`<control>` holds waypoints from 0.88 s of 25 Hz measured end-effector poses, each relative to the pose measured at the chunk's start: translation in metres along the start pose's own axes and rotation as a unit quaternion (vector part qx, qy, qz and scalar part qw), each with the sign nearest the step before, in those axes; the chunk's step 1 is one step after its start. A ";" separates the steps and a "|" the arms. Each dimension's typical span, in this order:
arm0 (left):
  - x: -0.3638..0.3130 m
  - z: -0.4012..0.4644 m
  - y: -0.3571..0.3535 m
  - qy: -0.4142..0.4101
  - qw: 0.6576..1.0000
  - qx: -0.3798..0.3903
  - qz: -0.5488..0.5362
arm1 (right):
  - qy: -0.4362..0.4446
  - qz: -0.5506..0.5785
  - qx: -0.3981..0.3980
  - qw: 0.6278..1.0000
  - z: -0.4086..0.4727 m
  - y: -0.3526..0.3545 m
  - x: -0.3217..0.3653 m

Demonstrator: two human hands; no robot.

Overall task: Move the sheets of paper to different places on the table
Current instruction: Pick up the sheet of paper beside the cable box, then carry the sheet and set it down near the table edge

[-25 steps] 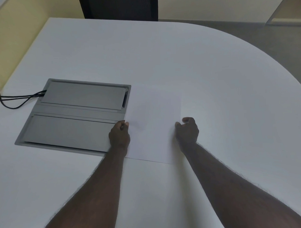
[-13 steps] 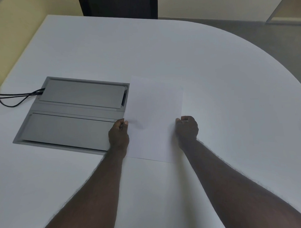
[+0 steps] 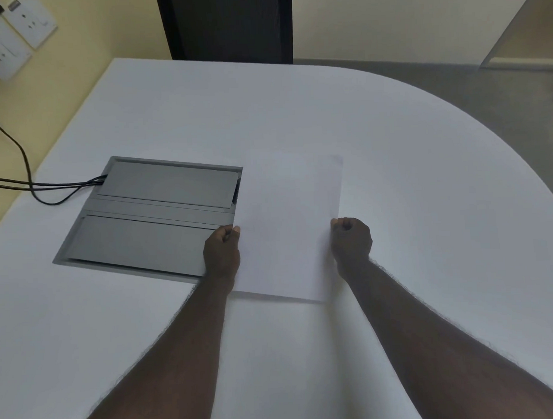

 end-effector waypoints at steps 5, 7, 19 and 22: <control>-0.018 -0.030 0.028 -0.028 1.000 -0.007 -0.005 | 0.041 0.030 0.009 0.999 -0.034 0.022 0.025; -0.026 -0.044 0.040 -0.039 0.999 -0.009 -0.014 | 0.057 0.040 0.011 0.998 -0.050 0.032 0.034; -0.070 -0.136 0.125 -0.091 0.991 0.010 -0.098 | 0.126 0.093 -0.001 0.988 -0.170 0.099 0.059; -0.072 -0.157 0.143 -0.105 0.989 0.006 -0.104 | 0.132 0.106 -0.005 0.985 -0.195 0.110 0.058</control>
Point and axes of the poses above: each hand's wrist, its own z-axis towards the middle knuckle, its own y-axis out of the back of the hand, x = y × z, the point moved 1 cm from there along z, towards the middle knuckle, and after that the axes turned 7 degrees about z, right-handed, at the moved point
